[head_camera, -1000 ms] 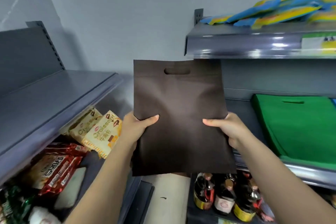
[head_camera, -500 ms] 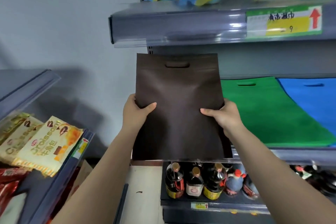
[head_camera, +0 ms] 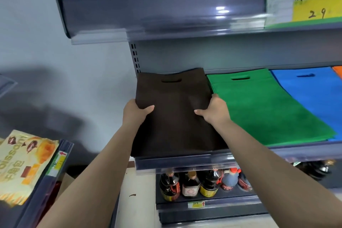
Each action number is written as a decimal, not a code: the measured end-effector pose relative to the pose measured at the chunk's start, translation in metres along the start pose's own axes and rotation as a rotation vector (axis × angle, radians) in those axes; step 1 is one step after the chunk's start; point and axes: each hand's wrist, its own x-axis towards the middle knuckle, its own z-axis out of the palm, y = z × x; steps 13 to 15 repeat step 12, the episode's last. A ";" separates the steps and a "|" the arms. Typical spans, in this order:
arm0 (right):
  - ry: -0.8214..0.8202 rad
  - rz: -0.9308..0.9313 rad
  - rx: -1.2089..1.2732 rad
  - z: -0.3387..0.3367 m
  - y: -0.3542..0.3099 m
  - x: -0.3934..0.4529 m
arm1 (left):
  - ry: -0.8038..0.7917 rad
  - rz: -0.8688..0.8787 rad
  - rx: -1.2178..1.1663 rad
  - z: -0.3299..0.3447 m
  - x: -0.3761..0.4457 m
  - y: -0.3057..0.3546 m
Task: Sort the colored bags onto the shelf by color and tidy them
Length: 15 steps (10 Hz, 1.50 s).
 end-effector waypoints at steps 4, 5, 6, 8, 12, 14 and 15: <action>0.070 -0.294 -0.561 0.006 0.000 -0.012 | 0.005 0.163 0.517 0.010 -0.001 -0.001; -0.012 -0.378 -0.594 0.012 0.004 -0.008 | -0.011 0.397 0.741 0.021 -0.017 0.004; -0.094 -0.376 -0.584 0.022 0.014 -0.007 | -0.070 0.529 0.795 0.038 -0.030 0.008; -0.108 -0.389 -0.558 0.026 0.020 -0.003 | -0.158 0.474 0.898 0.059 -0.039 0.001; -0.075 -0.453 -0.564 -0.069 0.046 -0.021 | -0.025 0.485 0.884 0.099 -0.097 0.068; -0.075 -0.453 -0.564 -0.069 0.046 -0.021 | -0.025 0.485 0.884 0.099 -0.097 0.068; -0.075 -0.453 -0.564 -0.069 0.046 -0.021 | -0.025 0.485 0.884 0.099 -0.097 0.068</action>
